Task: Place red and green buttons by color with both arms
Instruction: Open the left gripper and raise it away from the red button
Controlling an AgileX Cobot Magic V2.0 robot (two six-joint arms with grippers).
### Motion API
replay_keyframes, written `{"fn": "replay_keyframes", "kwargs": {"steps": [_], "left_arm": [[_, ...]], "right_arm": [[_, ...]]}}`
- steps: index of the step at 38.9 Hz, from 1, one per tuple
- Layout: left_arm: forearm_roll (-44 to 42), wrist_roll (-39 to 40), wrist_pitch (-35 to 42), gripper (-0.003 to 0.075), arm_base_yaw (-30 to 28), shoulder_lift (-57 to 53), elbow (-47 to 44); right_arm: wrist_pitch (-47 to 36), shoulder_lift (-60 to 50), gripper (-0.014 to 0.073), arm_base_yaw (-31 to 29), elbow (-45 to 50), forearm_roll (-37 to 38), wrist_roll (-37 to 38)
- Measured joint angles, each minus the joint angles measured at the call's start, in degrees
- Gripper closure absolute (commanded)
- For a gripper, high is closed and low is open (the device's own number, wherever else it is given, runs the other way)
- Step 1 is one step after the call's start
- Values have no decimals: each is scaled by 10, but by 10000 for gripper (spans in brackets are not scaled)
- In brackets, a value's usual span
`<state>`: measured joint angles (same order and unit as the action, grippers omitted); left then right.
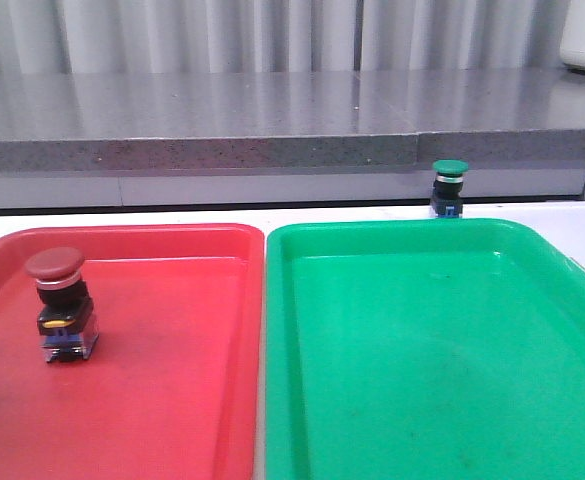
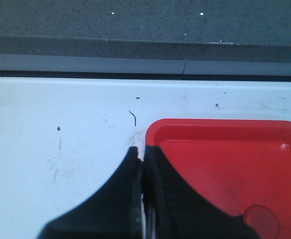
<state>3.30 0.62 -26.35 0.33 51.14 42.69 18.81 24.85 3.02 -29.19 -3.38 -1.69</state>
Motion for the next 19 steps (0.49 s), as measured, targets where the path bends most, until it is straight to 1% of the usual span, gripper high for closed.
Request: {"fn": "replay_keyframes", "kwargs": {"steps": [4,8,13,19], "left_arm": [[0,0,33,740,13,-87,-77],[0,0,44,740,27,-183,-143],[6,0,45,740,36,-295,-198],[14,0,45,740,37,-411,-233]], "right_arm": [[0,0,-36,0,0,0,0],[0,0,-36,0,0,0,0],[0,0,-36,0,0,0,0],[0,0,-36,0,0,0,0]]}}
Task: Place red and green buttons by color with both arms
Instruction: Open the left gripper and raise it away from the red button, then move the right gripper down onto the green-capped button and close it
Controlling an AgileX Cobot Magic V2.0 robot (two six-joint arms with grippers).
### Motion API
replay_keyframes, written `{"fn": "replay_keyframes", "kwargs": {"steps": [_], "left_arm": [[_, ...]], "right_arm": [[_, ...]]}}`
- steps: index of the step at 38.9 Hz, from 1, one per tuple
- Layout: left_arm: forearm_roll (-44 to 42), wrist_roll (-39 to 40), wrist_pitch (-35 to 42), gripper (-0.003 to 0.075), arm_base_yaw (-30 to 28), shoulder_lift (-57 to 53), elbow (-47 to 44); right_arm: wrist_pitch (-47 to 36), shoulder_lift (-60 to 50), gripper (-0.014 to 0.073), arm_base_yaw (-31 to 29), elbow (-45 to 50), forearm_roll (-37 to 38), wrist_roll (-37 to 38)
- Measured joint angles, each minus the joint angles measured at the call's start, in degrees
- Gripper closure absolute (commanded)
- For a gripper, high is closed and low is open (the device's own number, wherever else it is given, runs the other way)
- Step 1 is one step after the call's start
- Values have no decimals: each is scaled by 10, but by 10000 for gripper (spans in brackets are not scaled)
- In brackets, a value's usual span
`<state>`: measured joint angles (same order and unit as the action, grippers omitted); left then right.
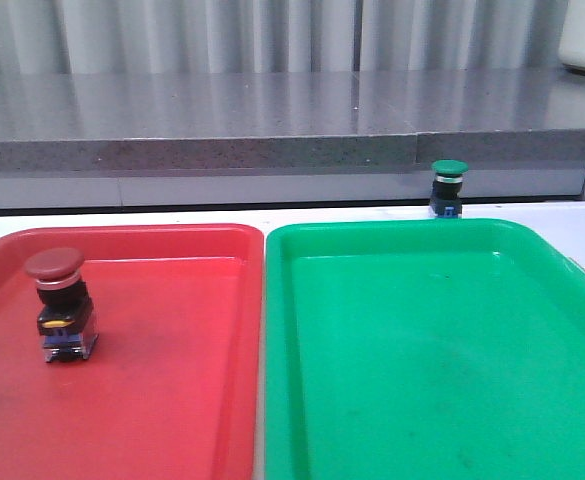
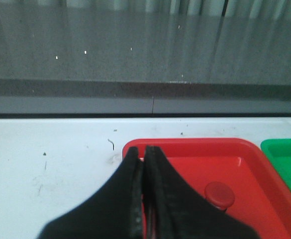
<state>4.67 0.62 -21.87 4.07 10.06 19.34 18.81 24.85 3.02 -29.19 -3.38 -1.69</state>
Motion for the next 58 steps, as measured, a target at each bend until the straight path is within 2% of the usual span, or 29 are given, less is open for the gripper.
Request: {"fn": "replay_keyframes", "kwargs": {"steps": [8,26,31,37,48,58], "left_arm": [[2,0,1,740,0,-72,-8],[3,0,3,740,0,-75,-9],[3,0,3,740,0,-75,-9],[3,0,3,740,0,-75,-9],[3,0,3,740,0,-75,-9],[4,0,3,740,0,-75,-9]], "right_arm": [[0,0,-36,0,0,0,0],[0,1,-35,0,0,0,0],[-13,16,-8,0,-1,0,0],[-21,111,1,0,-33,0,0],[-32,352,1,2,-149,-11,0],[-27,533,1,87,-277,-13,0]]}}
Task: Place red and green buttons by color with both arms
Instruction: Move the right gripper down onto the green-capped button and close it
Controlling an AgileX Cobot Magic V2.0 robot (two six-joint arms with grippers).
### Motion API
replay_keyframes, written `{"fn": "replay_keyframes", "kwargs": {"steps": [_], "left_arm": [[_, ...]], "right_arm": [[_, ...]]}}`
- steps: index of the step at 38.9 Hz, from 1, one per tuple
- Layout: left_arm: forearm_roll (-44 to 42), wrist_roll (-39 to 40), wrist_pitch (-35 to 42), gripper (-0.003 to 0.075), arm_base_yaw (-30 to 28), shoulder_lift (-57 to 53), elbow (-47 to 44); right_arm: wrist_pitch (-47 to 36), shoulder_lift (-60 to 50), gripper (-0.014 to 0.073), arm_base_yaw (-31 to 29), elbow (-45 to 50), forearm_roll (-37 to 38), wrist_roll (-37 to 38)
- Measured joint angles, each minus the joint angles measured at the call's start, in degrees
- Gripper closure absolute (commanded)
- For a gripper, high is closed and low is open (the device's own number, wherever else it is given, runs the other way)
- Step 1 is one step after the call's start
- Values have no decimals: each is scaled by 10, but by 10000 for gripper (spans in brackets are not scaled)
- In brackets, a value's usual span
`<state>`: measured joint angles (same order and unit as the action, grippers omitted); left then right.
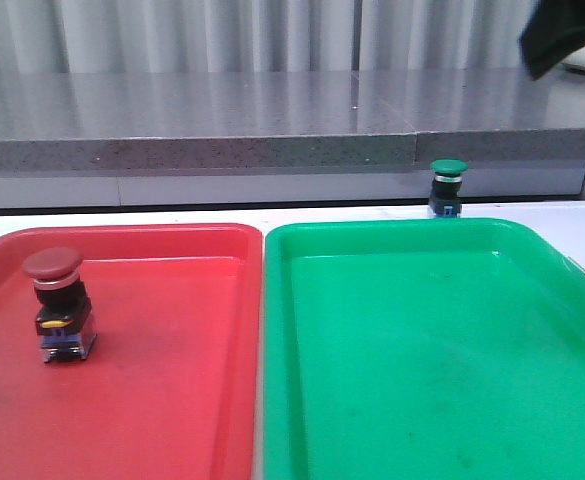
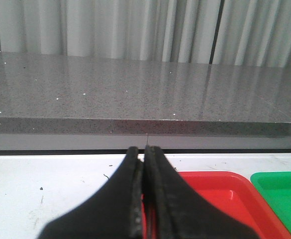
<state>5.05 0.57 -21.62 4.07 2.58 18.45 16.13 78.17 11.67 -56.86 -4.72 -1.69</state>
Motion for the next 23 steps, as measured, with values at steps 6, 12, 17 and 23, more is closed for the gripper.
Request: {"fn": "replay_keyframes", "kwargs": {"steps": [6,12,17,23], "left_arm": [[0,0,0,740,0,0,0],[0,0,0,740,0,0,0],[0,0,0,740,0,0,0],[0,0,0,740,0,0,0]], "right_arm": [[35,100,1,24,-88,-3,26],[82,198,1,17,-186,-3,78],[120,267,1,2,-263,6,124],[145,338,1,-12,-334,10,140]]}}
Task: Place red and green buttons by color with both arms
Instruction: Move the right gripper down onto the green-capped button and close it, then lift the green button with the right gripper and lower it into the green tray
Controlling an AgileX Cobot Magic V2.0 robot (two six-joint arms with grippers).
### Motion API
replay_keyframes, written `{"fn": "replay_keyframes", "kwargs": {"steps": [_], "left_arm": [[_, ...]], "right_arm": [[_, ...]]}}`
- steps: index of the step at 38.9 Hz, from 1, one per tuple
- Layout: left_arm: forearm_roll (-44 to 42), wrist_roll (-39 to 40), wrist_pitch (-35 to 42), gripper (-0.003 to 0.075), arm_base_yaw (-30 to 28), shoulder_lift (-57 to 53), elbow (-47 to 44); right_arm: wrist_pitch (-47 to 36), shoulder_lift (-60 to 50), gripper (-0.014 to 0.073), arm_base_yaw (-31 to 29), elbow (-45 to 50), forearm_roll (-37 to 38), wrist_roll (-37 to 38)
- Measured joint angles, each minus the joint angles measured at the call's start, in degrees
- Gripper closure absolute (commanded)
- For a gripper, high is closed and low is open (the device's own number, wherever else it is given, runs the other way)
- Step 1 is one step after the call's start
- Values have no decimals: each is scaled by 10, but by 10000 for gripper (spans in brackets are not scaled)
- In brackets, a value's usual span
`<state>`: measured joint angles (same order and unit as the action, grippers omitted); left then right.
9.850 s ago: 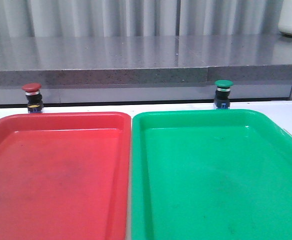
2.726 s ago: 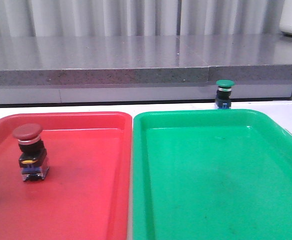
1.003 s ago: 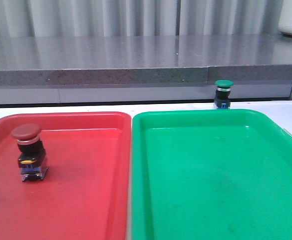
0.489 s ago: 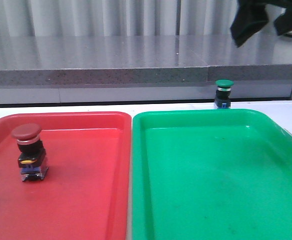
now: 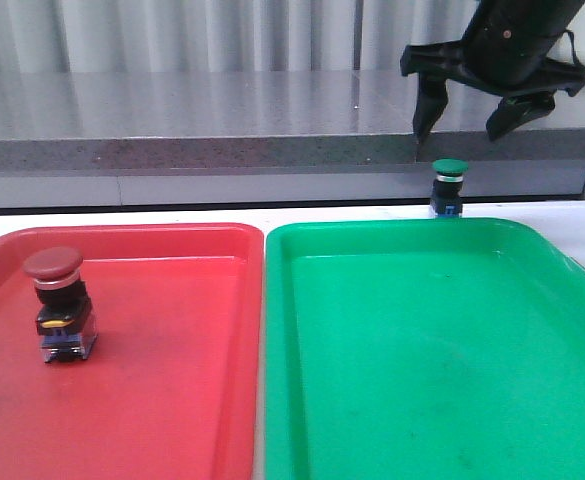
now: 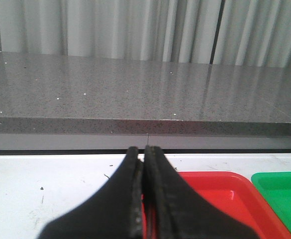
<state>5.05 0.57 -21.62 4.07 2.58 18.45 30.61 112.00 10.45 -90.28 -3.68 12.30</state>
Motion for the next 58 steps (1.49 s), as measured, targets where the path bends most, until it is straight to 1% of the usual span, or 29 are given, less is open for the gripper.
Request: {"fn": "replay_keyframes", "kwargs": {"steps": [6,11,13,15,22,25,33,42,46,49,53,58], "left_arm": [[0,0,0,740,0,0,0],[0,0,0,740,0,0,0],[0,0,0,740,0,0,0],[0,0,0,740,0,0,0],[0,0,0,740,0,0,0],[0,0,0,740,0,0,0],[0,0,0,740,0,0,0],[0,0,0,740,0,0,0],[0,0,0,740,0,0,0],[0,0,0,740,0,0,0],[0,0,0,740,0,0,0],[0,0,0,740,0,0,0]], "right_arm": [[20,64,1,-1,-56,0,6],[23,98,4,-1,-80,3,6],[23,106,21,-1,-84,5,6],[27,109,61,-1,-85,6,6],[29,110,288,-1,-87,7,9],[29,110,337,-1,-87,7,9],[34,106,342,-1,-87,7,9],[51,35,342,-1,-85,8,9],[53,-23,342,-1,-56,9,9],[53,-69,342,2,-12,10,9],[42,-143,342,15,67,11,9],[7,-227,342,40,189,3,9]]}}
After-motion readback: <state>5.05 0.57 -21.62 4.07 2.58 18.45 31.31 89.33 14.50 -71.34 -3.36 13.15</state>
